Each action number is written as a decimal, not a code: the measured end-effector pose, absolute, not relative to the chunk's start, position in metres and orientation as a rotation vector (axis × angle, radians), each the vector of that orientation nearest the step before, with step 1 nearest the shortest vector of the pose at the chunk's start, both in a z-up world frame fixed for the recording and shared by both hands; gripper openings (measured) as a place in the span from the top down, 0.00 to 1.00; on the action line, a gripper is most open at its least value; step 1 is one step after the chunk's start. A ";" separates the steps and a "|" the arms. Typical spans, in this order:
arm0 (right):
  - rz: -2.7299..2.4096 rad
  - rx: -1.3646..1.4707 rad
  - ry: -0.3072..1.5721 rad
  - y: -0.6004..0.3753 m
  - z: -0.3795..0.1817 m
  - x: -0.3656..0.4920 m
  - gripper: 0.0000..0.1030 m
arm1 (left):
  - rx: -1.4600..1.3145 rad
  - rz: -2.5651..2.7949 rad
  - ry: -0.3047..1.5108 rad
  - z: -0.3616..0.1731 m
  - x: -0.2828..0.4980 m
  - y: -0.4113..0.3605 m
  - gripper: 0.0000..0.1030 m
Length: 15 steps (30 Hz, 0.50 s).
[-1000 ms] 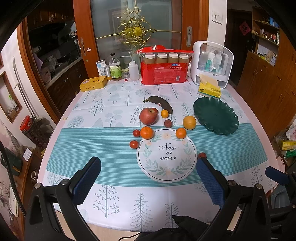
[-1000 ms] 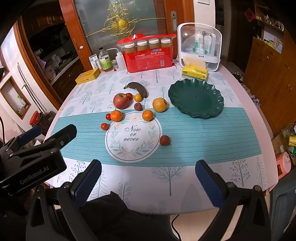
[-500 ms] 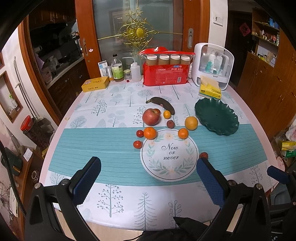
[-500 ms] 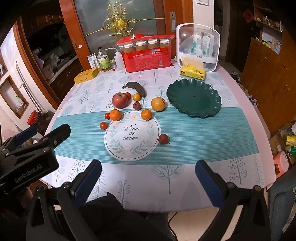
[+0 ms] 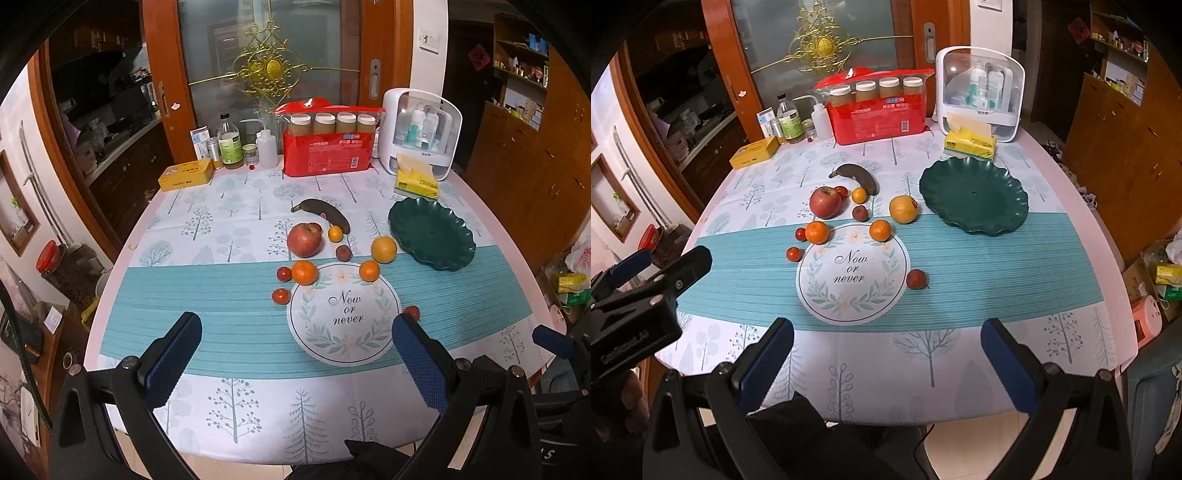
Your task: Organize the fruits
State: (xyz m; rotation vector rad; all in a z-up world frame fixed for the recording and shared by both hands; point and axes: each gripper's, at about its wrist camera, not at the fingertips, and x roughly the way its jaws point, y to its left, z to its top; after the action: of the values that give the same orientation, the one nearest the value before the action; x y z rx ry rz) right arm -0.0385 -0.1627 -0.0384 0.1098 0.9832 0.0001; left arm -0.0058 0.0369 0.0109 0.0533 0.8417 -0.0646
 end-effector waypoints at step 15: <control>-0.037 0.087 0.938 -0.147 -0.061 -0.018 0.01 | -0.019 -0.129 1.020 -0.036 0.050 0.076 0.01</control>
State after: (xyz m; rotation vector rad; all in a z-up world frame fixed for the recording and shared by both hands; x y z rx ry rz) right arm -0.0175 -0.1468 -0.0613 0.0867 0.9381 -0.0369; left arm 0.0496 0.0761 -0.0362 -0.0190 1.0197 -0.1288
